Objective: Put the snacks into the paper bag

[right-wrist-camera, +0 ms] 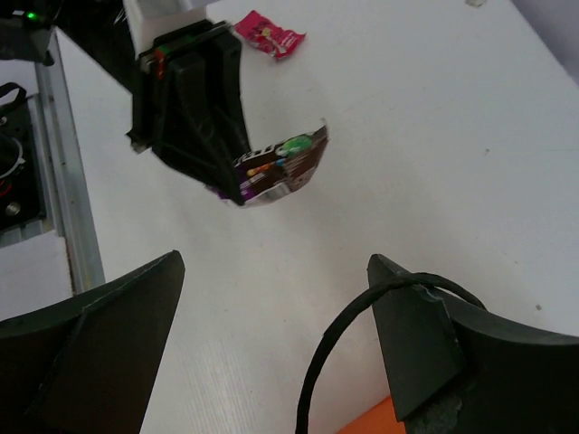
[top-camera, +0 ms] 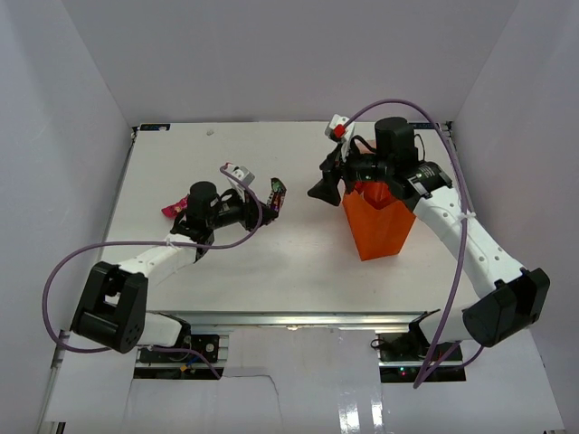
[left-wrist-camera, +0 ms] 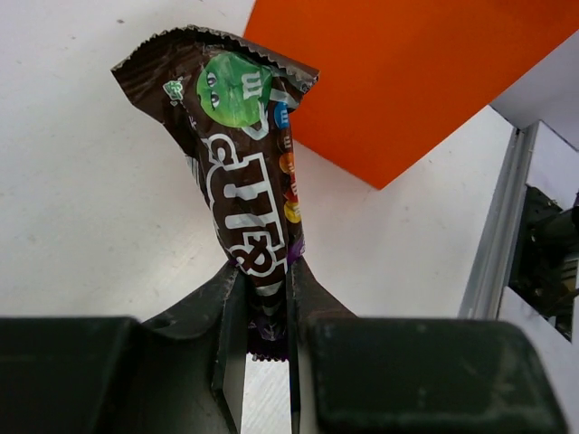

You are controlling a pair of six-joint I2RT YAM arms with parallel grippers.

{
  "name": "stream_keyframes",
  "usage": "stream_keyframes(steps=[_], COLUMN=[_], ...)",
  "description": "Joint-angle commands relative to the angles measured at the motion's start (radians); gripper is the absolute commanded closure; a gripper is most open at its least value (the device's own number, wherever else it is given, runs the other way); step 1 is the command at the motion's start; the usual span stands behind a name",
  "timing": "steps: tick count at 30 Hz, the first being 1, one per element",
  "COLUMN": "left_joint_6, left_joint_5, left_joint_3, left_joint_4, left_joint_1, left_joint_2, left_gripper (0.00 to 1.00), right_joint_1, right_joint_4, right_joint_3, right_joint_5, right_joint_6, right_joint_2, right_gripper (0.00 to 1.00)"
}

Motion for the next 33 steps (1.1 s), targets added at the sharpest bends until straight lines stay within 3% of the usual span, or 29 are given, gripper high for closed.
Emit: stream_keyframes(steps=[1,6,12,19,27,31,33], left_joint_6=[-0.086,-0.109,-0.112,-0.106,-0.085,-0.053,-0.028], left_joint_5=[-0.010,-0.027,-0.053,-0.047,-0.021,-0.013,-0.016], left_joint_3=[-0.036,-0.031,-0.017,0.036,0.124,0.167,0.179], left_joint_4=[0.087,0.103,0.103,0.103,0.103,0.103,0.103], left_joint_1=[-0.025,-0.099,-0.129,-0.151,-0.175,-0.201,-0.218], left_joint_2=[-0.079,-0.133,-0.156,-0.125,-0.061,-0.058,-0.070], left_gripper=[0.88,0.87,0.85,0.85,0.85,0.85,0.85], right_joint_1=[-0.006,0.036,0.030,-0.016,-0.056,-0.061,-0.061], right_joint_4=[0.069,0.098,0.092,0.038,-0.016,0.007,0.042], right_joint_3=[0.096,0.079,0.065,-0.010,-0.044,0.021,0.039], right_joint_5=[0.078,0.084,0.236,0.333,0.391,0.338,0.290], right_joint_6=[0.030,0.112,0.074,0.041,0.012,0.102,0.243], right_joint_2=[-0.016,-0.015,-0.053,-0.188,-0.321,-0.329,-0.317], right_gripper=[0.12,0.12,0.11,0.04,0.03,0.04,0.04])
